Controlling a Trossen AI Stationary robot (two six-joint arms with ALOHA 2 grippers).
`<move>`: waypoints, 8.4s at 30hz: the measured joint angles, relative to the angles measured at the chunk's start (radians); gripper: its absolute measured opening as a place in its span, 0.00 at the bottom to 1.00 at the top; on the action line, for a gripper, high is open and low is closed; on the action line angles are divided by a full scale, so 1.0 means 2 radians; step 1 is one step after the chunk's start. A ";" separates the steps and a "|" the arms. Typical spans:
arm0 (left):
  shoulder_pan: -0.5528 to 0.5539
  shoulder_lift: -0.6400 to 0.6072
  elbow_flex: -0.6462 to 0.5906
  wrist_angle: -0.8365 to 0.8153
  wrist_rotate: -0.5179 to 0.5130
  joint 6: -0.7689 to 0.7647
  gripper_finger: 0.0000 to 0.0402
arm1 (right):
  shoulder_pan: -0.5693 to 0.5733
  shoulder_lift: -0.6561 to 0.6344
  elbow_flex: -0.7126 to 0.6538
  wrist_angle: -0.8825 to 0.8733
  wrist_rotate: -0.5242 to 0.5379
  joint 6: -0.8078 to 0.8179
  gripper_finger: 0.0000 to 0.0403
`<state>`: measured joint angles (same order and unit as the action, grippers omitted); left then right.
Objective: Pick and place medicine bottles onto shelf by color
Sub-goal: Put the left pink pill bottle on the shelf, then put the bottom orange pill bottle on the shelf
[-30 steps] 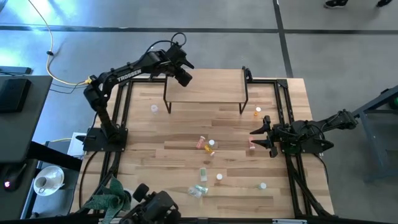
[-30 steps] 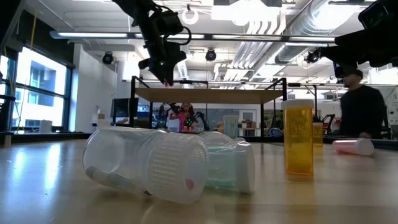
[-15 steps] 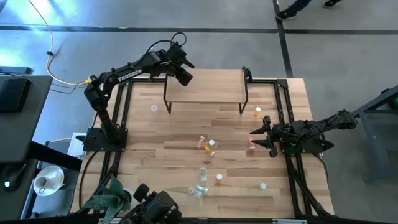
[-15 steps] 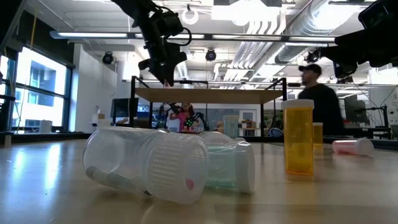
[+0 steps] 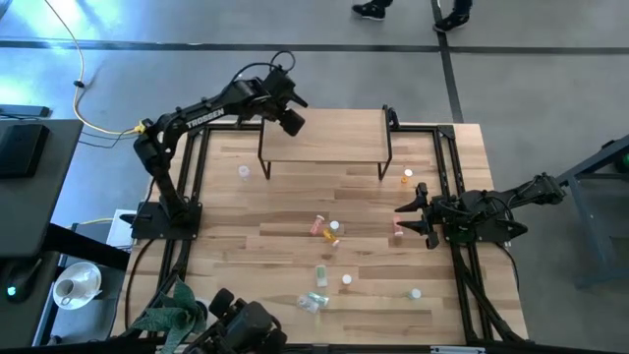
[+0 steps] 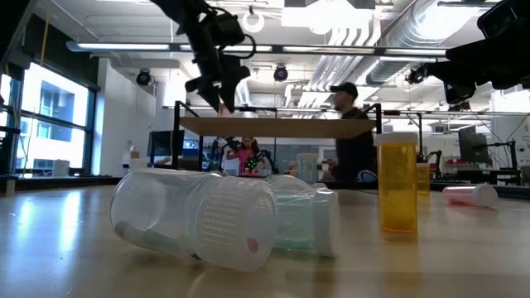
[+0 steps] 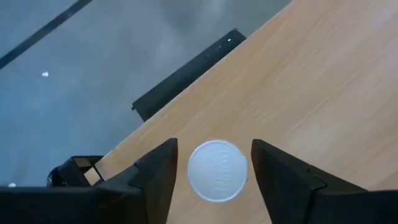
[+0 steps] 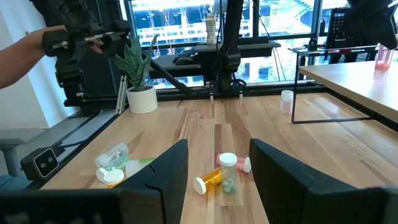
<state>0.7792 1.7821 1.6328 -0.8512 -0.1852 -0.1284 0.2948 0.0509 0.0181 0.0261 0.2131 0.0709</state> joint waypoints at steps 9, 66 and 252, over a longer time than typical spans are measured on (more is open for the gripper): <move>-0.001 0.000 0.049 -0.031 -0.003 0.000 0.49 | 0.000 0.000 0.000 0.000 0.000 0.000 0.40; -0.381 -0.338 -0.476 0.517 0.076 0.026 0.41 | 0.000 0.000 -0.001 0.017 -0.004 0.044 0.40; -0.419 -0.338 -0.510 0.514 0.050 -0.030 0.41 | -0.199 0.492 0.365 0.134 0.124 -0.139 0.27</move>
<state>-0.0593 1.1069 0.6125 0.1761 -0.0847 -0.1886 -0.1034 1.0345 0.7488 0.2947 0.4606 -0.2068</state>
